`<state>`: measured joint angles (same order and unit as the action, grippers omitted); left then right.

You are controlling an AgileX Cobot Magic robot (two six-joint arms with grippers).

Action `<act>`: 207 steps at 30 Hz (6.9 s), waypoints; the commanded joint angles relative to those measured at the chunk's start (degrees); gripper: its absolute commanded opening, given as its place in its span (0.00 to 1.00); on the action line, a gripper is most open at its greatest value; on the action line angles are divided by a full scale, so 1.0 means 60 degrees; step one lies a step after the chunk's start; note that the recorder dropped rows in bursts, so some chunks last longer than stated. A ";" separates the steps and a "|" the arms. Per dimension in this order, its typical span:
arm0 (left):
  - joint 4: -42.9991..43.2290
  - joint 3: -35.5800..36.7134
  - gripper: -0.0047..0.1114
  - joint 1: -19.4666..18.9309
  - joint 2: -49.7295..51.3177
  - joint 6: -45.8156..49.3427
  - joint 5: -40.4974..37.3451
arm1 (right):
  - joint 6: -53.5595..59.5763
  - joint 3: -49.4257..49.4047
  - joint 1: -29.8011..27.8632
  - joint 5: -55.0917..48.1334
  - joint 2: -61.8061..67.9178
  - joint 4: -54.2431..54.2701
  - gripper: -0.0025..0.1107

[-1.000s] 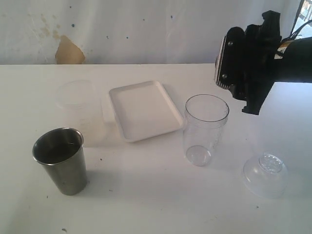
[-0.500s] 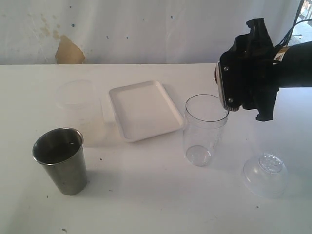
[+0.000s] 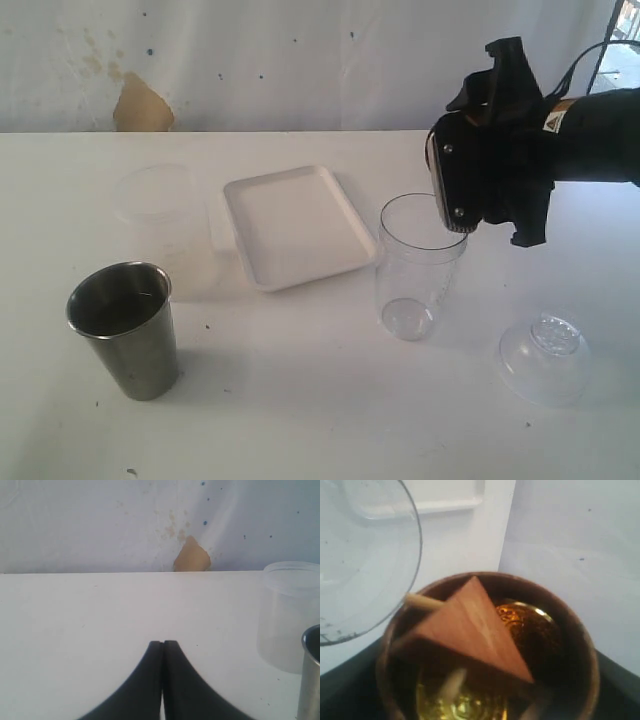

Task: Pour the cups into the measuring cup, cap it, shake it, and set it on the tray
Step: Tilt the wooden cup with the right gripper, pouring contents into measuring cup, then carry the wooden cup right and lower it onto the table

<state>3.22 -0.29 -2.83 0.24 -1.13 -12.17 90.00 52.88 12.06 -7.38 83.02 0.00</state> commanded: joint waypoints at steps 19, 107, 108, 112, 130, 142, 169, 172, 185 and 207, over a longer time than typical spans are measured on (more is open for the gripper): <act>0.0041 0.0048 0.04 0.0023 -0.0041 -0.0012 0.0099 | 0.3287 -0.0015 0.0001 0.1327 0.0417 0.0000 0.02; 0.0041 0.0048 0.04 0.0023 -0.0041 -0.0012 0.0099 | 0.5395 -0.0041 0.0646 0.0784 -0.0101 -0.1877 0.02; 0.0041 0.0048 0.04 0.0023 -0.0041 -0.0012 0.0099 | 0.5395 -0.0041 0.0646 0.0907 -0.0101 -0.1900 0.02; 0.0041 0.0048 0.04 0.0023 -0.0041 -0.0012 0.0099 | 0.5395 -0.0041 0.0646 0.1504 -0.0101 -0.2118 0.02; 0.0041 0.0048 0.04 0.0023 -0.0041 -0.0012 0.0099 | 0.5395 -0.0054 0.0958 0.0957 -0.0101 -0.4041 0.02; 0.0041 0.0048 0.04 0.0023 -0.0041 -0.0012 0.0099 | 0.5395 -0.0054 0.1025 0.0976 -0.0179 -0.4283 0.02; 0.0041 0.0048 0.04 0.0023 -0.0041 -0.0012 0.0099 | 0.5206 -0.0054 0.1025 0.0696 -0.0029 -0.5559 0.02; 0.0041 0.0048 0.04 0.0023 -0.0041 -0.0012 0.0099 | 0.5206 -0.0054 0.1025 0.0556 -0.0004 -0.5559 0.02; 0.0041 0.0048 0.04 0.0023 -0.0041 -0.0012 0.0099 | 0.5118 -0.0054 0.1025 0.0214 0.0443 -0.5541 0.02; 0.0041 0.0048 0.04 0.0023 -0.0041 -0.0012 0.0099 | 0.1982 -0.0054 0.0984 0.1230 0.0184 -0.5646 0.02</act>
<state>3.22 -0.29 -2.83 0.24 -1.13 -12.17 106.33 52.66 18.31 -1.60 84.71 -34.35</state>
